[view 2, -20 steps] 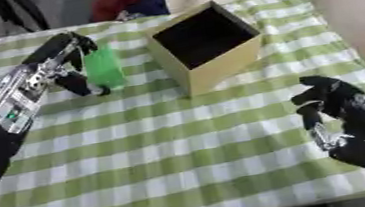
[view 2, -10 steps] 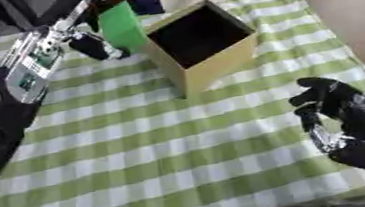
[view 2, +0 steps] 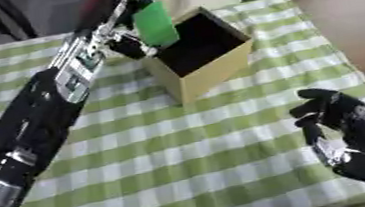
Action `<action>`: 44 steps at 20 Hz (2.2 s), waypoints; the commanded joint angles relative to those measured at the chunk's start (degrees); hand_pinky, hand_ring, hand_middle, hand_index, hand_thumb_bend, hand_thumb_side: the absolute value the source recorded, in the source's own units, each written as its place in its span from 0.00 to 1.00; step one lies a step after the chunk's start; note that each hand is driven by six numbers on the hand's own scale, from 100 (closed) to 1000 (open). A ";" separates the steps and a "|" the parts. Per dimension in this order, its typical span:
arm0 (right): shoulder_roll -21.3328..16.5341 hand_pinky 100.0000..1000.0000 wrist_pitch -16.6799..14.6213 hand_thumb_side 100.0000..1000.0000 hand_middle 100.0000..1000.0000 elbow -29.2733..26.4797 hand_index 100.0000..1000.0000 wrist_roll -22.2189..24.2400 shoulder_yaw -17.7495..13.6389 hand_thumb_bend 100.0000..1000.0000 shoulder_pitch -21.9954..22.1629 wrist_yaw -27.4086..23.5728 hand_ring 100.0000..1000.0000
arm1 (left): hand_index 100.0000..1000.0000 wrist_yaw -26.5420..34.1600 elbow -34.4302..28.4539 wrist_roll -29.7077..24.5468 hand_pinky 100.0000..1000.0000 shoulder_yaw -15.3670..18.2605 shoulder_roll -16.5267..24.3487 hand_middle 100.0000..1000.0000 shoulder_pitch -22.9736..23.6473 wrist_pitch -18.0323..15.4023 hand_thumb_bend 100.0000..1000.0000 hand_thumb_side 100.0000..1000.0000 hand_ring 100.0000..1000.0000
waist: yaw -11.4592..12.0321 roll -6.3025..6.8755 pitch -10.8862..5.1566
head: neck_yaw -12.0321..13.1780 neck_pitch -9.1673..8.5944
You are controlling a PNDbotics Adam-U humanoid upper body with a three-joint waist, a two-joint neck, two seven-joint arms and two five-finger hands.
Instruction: Pick up objects on the table and place them in the box.
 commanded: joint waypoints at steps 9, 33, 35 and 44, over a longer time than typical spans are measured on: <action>-0.25 0.67 0.16 0.19 0.58 -0.78 0.85 0.43 0.10 0.00 -0.87 -0.60 0.75 | 0.75 -2.04 0.42 0.50 0.65 0.57 -1.41 0.59 -1.58 -2.60 0.86 0.24 0.61 | -0.51 0.07 -0.75 | 0.03 -0.99; -1.37 0.67 -0.29 0.18 0.58 -1.05 0.85 -2.42 -2.50 0.00 0.81 0.32 0.75 | 0.68 42.52 -49.43 6.14 0.63 5.47 13.96 0.48 33.48 3.49 0.63 0.22 0.52 | 5.91 -0.13 -1.82 | -4.12 0.60; -1.39 0.67 -0.30 0.18 0.58 -1.07 0.85 -2.64 -2.67 0.00 0.97 0.34 0.75 | 0.68 43.15 -50.93 7.50 0.62 7.03 12.43 0.48 37.01 2.35 0.62 0.21 0.52 | 6.35 -0.22 -1.93 | -4.22 0.92; -1.17 0.67 -0.28 0.18 0.58 -0.89 0.85 -3.15 -3.07 0.00 1.85 0.74 0.75 | 0.68 43.22 -51.78 9.45 0.63 9.36 6.35 0.47 45.85 -2.28 0.58 0.24 0.52 | 7.94 -0.44 -2.45 | -4.92 2.23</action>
